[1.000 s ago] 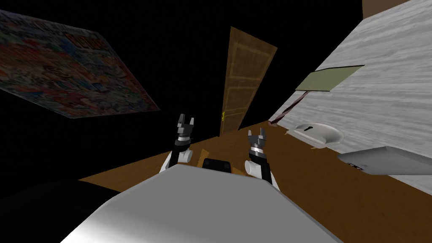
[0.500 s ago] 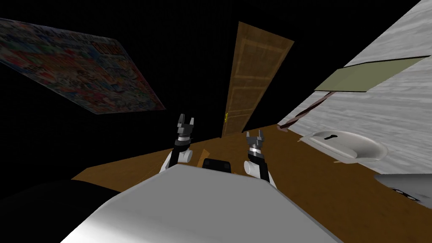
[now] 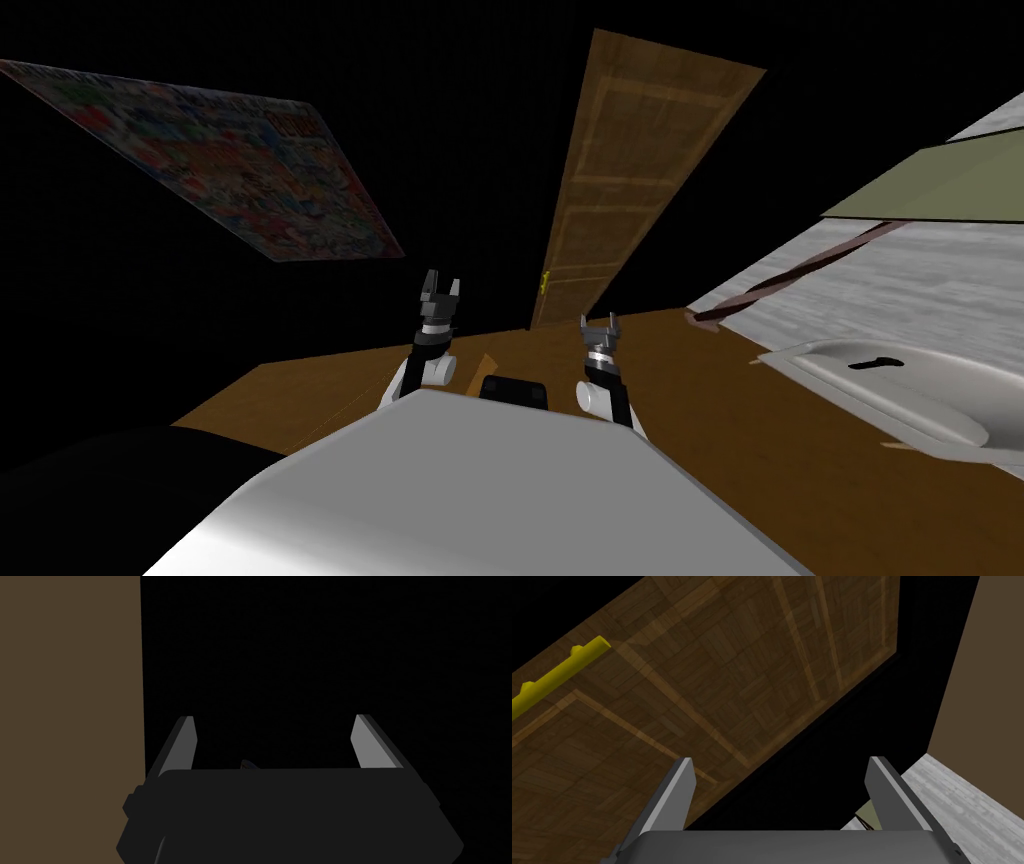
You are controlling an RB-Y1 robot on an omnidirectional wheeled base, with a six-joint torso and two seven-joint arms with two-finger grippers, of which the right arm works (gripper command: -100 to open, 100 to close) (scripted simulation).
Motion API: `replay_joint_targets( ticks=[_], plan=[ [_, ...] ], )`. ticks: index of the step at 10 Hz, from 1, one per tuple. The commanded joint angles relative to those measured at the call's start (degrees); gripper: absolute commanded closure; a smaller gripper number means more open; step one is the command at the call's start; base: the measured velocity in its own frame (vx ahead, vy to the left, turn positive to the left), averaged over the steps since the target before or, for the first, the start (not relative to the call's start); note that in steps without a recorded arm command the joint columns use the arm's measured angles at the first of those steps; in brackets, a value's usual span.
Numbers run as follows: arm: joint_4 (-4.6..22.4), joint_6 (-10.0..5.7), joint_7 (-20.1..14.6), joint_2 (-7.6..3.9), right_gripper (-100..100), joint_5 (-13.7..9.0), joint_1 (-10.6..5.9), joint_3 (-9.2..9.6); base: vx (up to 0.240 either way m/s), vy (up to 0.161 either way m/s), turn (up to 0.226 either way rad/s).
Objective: Pull the door open
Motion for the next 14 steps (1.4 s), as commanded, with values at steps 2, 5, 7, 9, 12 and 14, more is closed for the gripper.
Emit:
replay_joint_targets(
  ticks=[2,5,7,9,12,14],
  plan=[
    [3.68,-1.49,-3.48,-0.61,-100,-1.89,-0.83,0.25,0.073,-0.074,0.195],
    [8.01,-3.04,-7.51,-1.30,-100,-4.19,-1.94,0.45,0.076,-0.059,0.203],
    [10.96,-4.09,-10.26,-1.69,-100,-5.76,-2.69,0.58,0.073,-0.086,0.216],
    [13.92,-5.16,-13.03,-2.07,-100,-7.33,-3.45,0.71,0.074,-0.081,0.210],
    [18.37,-6.76,-17.18,-2.54,-100,-9.70,-4.59,0.91,0.069,-0.076,0.208],
    [21.32,-7.81,-19.93,-2.83,-100,-11.27,-5.35,1.04,0.062,-0.089,0.206]
  ],
)
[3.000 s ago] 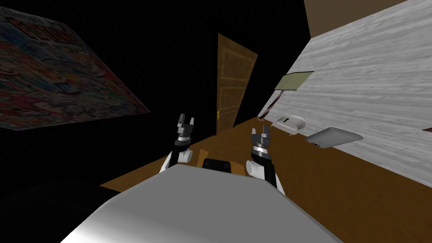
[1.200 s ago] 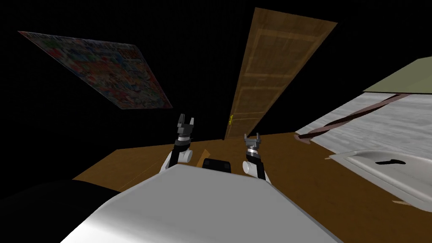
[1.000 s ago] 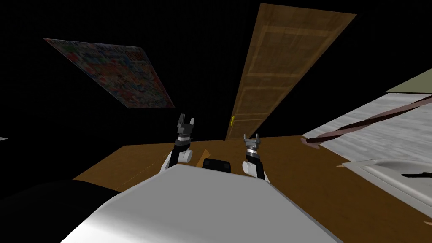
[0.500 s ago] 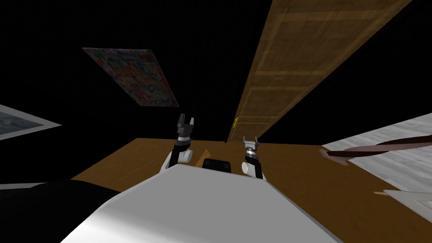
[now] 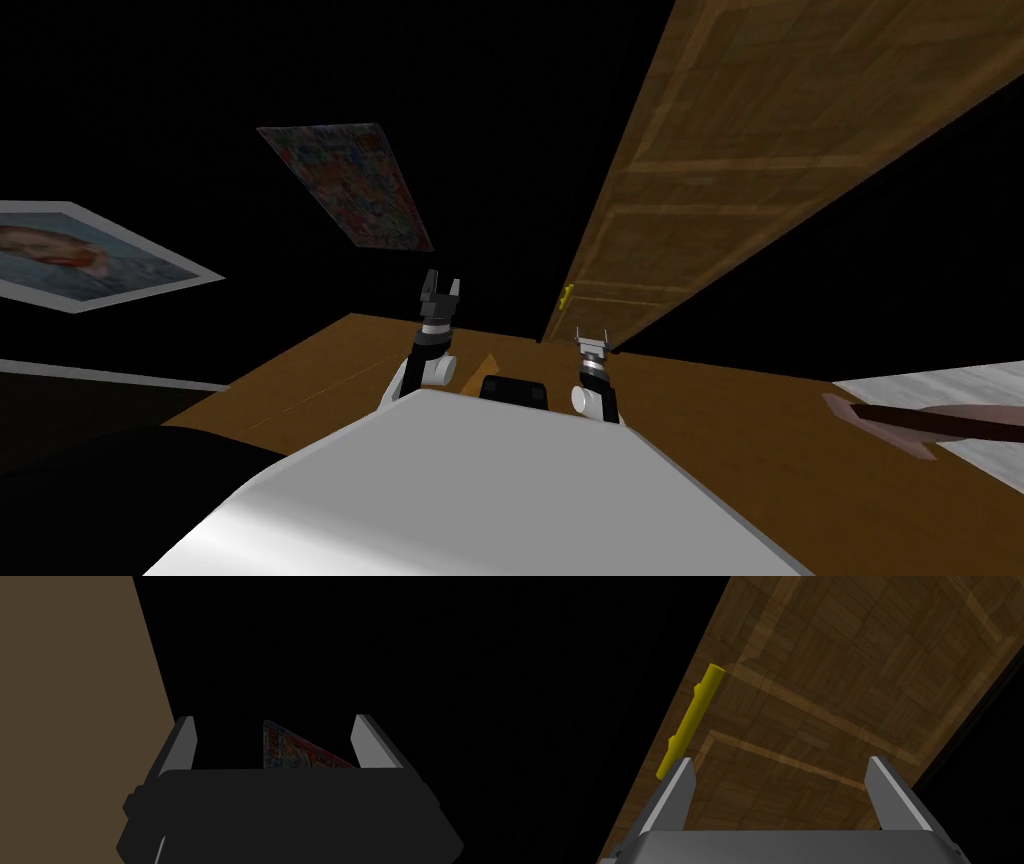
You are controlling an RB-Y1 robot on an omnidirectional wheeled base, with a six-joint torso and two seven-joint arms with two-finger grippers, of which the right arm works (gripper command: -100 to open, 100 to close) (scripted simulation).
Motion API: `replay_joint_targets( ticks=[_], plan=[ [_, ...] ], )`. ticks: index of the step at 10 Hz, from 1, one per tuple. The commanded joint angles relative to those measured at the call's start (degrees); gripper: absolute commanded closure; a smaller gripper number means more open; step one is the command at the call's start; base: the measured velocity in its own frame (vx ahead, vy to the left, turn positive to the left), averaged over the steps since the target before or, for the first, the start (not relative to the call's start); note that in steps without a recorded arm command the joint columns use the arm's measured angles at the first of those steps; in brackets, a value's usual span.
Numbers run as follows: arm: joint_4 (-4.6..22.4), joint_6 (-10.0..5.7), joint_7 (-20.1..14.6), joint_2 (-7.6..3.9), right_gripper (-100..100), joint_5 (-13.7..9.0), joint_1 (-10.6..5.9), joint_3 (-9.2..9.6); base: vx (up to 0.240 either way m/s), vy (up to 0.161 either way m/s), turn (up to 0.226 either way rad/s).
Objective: Pull the door open
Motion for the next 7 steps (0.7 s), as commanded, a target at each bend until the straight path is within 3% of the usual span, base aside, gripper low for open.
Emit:
replay_joint_targets(
  ticks=[1,7],
  plan=[
    [1.65,-0.66,-1.16,-0.19,-100,-0.52,-0.64,0.00,0.036,-0.056,0.061],
    [10.09,-3.69,-9.03,-0.83,-100,-5.00,-2.81,0.38,0.045,-0.082,0.202]
  ],
)
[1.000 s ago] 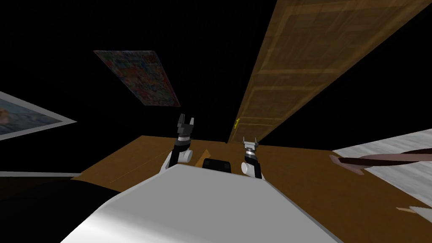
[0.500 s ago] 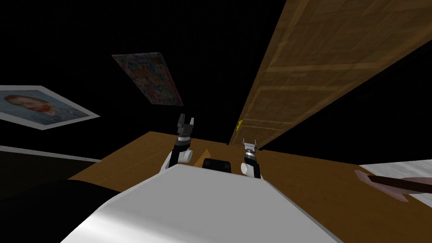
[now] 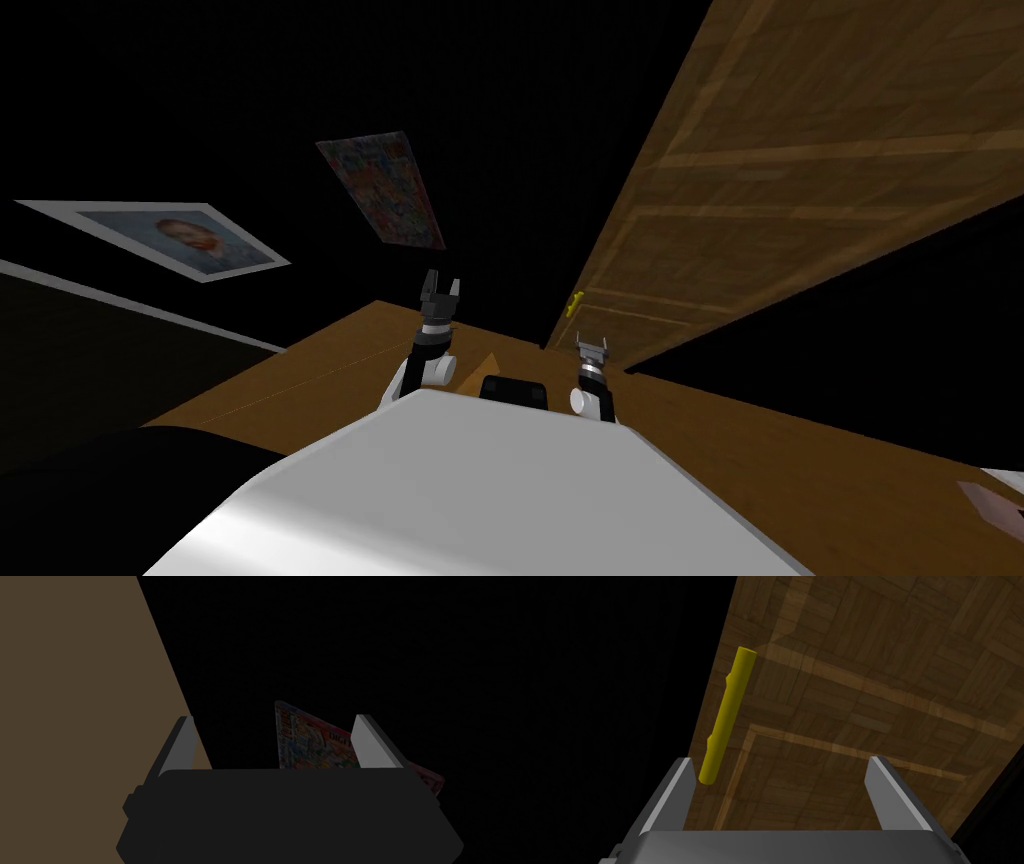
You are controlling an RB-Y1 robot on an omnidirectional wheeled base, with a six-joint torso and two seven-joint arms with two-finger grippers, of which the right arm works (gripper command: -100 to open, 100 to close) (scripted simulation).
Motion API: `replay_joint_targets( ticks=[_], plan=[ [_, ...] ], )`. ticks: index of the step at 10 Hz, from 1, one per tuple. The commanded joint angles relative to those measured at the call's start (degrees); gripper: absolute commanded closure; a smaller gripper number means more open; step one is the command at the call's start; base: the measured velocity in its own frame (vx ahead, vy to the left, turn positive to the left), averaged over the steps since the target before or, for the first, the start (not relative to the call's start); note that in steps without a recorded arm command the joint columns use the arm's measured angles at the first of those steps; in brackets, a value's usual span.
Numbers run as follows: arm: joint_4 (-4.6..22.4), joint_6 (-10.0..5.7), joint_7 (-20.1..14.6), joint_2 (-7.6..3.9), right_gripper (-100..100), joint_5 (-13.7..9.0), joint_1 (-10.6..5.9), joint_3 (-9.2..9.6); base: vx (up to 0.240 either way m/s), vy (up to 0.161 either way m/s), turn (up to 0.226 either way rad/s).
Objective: Pull the door open
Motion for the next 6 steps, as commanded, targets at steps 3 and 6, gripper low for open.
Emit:
replay_joint_targets(
  ticks=[3,6],
  plan=[
    [4.66,-1.77,-4.55,-0.24,-100,-2.52,-1.12,0.24,0.051,-0.089,0.195],
    [8.28,-3.07,-7.93,-0.43,-100,-4.45,-2.05,0.41,0.030,-0.089,0.211]
  ],
)
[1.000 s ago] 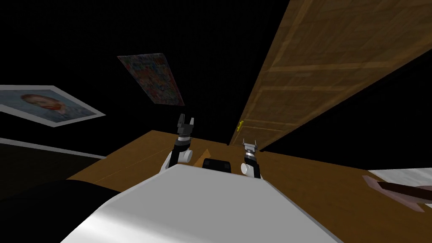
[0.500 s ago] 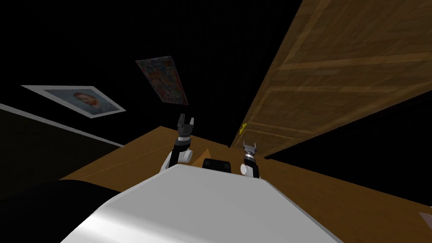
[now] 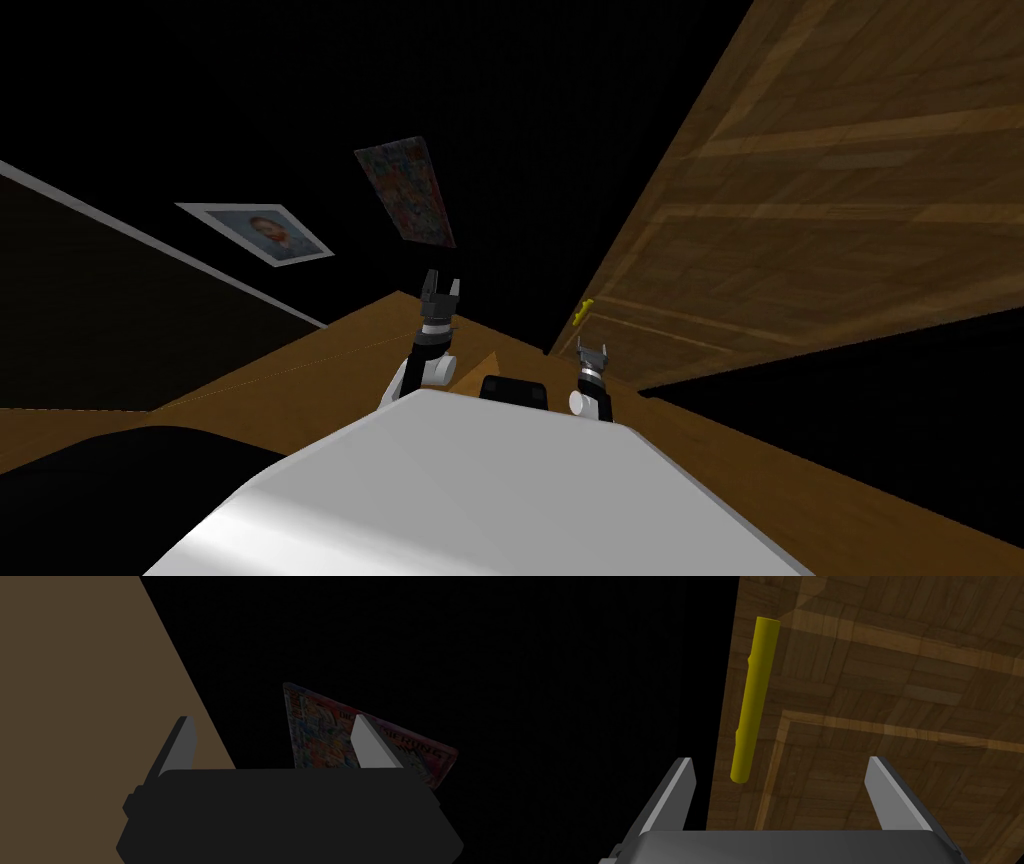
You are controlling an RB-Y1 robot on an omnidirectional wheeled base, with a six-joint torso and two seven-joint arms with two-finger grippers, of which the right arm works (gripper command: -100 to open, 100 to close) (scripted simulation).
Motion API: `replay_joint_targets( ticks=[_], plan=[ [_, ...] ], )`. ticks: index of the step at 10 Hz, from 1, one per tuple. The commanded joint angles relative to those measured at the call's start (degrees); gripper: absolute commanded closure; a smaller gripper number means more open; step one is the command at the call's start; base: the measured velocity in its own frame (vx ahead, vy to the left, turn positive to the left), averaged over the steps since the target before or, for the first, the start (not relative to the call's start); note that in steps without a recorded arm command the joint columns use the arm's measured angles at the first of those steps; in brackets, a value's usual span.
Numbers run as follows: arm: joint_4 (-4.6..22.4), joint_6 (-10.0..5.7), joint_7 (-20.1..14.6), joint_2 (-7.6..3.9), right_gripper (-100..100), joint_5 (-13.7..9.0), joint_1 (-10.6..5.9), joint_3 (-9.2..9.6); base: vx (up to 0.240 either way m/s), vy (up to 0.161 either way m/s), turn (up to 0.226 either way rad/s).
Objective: Pull the door open
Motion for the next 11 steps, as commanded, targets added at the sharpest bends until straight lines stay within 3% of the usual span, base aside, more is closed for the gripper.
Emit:
replay_joint_targets(
  ticks=[1,10,11],
  plan=[
    [1.98,-0.95,-1.96,-0.12,-100,-0.94,-0.42,0.13,0.043,-0.078,0.156],
    [11.26,-4.28,-10.61,-0.40,-100,-5.88,-2.80,0.55,0.025,-0.079,0.183],
    [10.65,-4.08,-9.96,-0.45,-100,-5.50,-2.59,0.53,0.009,-0.039,0.050]
  ],
)
